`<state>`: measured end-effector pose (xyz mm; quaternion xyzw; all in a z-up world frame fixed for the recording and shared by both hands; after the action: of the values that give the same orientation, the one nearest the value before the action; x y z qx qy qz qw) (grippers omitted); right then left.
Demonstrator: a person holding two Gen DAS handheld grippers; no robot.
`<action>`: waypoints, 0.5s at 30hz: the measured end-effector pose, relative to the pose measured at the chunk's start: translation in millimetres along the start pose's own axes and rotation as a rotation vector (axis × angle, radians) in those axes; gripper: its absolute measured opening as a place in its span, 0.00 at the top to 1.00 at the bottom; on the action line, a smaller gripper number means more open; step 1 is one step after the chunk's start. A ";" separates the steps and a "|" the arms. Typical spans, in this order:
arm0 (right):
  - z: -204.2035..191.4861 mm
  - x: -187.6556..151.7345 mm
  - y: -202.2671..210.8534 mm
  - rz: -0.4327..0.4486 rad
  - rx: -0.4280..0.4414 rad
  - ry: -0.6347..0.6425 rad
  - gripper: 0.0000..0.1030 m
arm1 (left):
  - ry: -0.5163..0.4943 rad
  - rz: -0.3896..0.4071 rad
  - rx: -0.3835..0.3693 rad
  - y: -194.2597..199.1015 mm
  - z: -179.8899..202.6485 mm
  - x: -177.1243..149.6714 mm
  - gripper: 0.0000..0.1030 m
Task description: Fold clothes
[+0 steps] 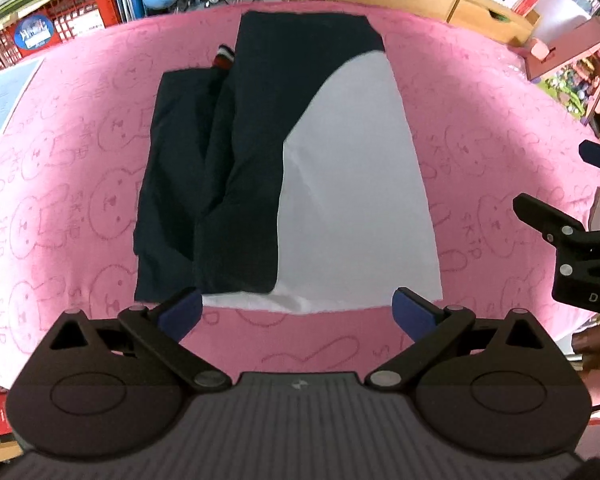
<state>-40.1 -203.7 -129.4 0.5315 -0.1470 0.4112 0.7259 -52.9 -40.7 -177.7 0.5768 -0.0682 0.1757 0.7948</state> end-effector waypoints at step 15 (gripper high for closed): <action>-79.5 -30.2 -25.5 -0.026 0.035 0.239 0.02 | 0.203 -0.009 -0.220 -2.8 -32.3 -11.7 0.01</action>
<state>-57.3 -148.5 -196.8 0.4930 -0.0453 0.4648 0.7340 -65.8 -13.5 -194.4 0.4656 -0.0037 0.2211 0.8569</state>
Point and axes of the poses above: each gripper's, at about its wrist camera, not at the fingertips, and y roughly against the way its jaws point, z to its right, x to its top, the point moved 5 cm from there along -y, roughly the way its jaws point, and after that the axes turned 15 degrees about -x, right-handed, at the moved point
